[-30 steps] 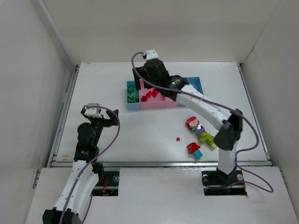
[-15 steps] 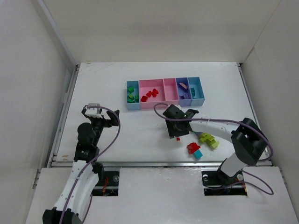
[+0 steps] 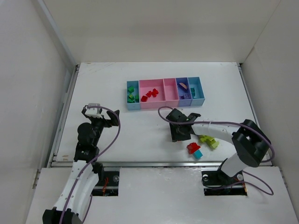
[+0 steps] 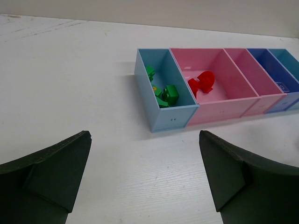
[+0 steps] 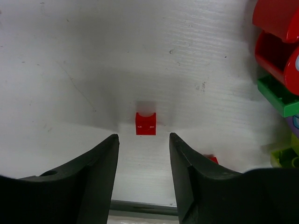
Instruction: Sort the legos into containers by color
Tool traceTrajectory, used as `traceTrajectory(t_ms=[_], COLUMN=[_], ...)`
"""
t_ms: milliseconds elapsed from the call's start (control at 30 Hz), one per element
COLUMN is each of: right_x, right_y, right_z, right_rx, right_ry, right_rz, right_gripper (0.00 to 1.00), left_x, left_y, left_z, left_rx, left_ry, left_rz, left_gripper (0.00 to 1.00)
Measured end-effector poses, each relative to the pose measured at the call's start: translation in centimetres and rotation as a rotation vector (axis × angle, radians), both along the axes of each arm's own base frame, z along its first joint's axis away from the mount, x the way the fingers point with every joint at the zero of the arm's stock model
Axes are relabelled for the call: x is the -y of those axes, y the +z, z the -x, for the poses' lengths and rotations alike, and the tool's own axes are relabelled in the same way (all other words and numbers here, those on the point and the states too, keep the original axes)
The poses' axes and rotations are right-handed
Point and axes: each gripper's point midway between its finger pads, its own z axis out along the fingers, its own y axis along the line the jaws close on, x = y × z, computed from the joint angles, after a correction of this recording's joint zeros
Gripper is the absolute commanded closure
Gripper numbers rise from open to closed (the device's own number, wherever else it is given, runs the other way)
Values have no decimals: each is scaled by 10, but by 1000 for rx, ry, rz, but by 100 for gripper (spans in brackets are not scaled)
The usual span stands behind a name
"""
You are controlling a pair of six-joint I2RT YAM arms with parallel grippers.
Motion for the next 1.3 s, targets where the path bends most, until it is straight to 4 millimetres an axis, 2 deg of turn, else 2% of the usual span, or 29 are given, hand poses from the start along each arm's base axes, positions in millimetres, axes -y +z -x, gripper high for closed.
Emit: traceTrajectory(t_ms=[167,200,233,300,433,467,633,767,833,933,1100,1167,1233,1267,1300], right_x=[6,7,7,6,3,2,0,-2,-8,-34,-99,-115,-127,-130,-133], right_y=[-8,-9,-11,-12,-12,-12,-12,-6,5,47,143,160,162,155,146], right_z=[-5,-6,-8,-11,-14,-15,-17,-19,-26,-60,-153,-190,-226,-244,-261], right_rx=[1,1,2,6,16,18,24,27,42,154,459,528,570,572,570], right_ry=[-20,-21,-23,-14,-2,0,3,5,14,39,28,4,-21,-32,-44], right_rz=[3,4,5,6,1,-1,-8,-10,-19,-80,-269,-312,-331,-325,-315], right_gripper=[53,55,61,63,76,84,99,100,100,100,100,98,88,68,55], left_x=[0,0,0,0,0,0,0,0,0,1,1,1,1,1,1], left_y=[0,0,0,0,-1,-1,-1,-1,-1,-1,-2,-2,-2,-1,-1], left_z=[0,0,0,0,0,0,0,0,0,0,0,0,0,0,0], left_rx=[0,0,0,-1,-2,-2,-2,-2,-2,-3,-8,-9,-6,-4,-2], left_ry=[0,0,0,0,0,0,0,0,0,-3,-8,-8,-7,-5,-5], left_rz=[0,0,0,0,0,0,0,0,0,0,-1,-1,-2,-3,-4], left_gripper=[0,0,0,0,0,0,0,0,0,0,0,0,0,0,0])
